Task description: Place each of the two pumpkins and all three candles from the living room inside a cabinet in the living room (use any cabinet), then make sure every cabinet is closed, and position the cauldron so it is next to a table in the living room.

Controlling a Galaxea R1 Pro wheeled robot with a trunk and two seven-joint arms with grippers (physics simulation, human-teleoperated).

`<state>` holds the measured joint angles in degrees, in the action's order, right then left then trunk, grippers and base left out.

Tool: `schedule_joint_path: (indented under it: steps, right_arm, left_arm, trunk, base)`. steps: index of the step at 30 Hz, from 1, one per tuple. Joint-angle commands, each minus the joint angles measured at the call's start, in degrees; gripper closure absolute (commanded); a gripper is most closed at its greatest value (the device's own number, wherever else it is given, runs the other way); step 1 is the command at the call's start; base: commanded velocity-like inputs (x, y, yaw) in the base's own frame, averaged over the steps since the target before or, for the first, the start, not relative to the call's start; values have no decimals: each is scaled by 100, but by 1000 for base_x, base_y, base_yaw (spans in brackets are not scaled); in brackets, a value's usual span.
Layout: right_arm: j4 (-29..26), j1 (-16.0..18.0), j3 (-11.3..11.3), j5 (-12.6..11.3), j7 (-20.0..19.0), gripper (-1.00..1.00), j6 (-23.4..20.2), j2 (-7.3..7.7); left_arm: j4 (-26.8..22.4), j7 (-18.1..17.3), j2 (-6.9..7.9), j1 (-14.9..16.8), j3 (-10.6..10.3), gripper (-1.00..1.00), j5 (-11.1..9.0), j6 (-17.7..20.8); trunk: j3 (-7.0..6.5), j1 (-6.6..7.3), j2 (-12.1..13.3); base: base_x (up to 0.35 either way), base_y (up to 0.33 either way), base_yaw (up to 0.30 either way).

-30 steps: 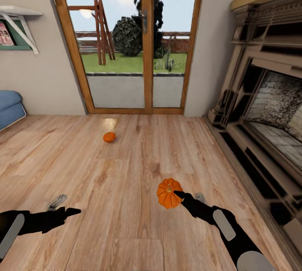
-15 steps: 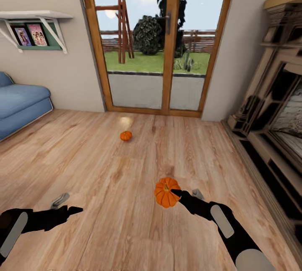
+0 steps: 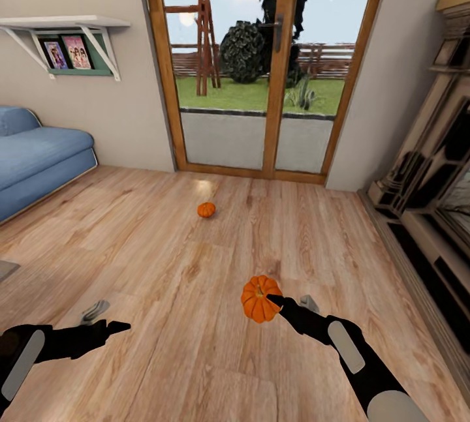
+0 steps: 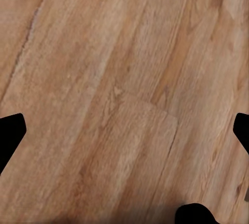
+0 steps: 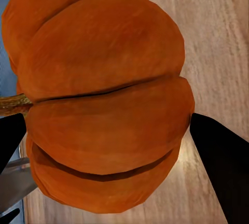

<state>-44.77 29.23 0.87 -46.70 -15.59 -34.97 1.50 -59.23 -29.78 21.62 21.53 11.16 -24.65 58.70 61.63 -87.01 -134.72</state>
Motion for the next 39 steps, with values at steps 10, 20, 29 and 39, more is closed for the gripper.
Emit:
schedule_joint_path:
  steps: [10,20,29,39]
  right_arm:
    - [2,-2,1,-12,-13,100,6,-1]
    - [16,-5,-13,-24,-7,100,203,-1]
    - [20,-5,-23,-25,-14,100,295,-1]
    - [21,-5,-18,-30,-21,100,307,-1]
  left_arm:
    - [-1,7,0,0,0,-100,3,10]
    - [-1,7,0,0,0,-100,-2,10]
    - [-1,7,0,0,0,-100,-1,1]
    - [-1,6,0,2,1,-100,-4,1]
  trunk:
    - [0,0,0]
    - [0,0,0]
    - [0,0,0]
    - [0,0,0]
  base:
    - [249,95,1]
    - [295,-2,0]
    - [317,-7,0]
    - [325,12,-20]
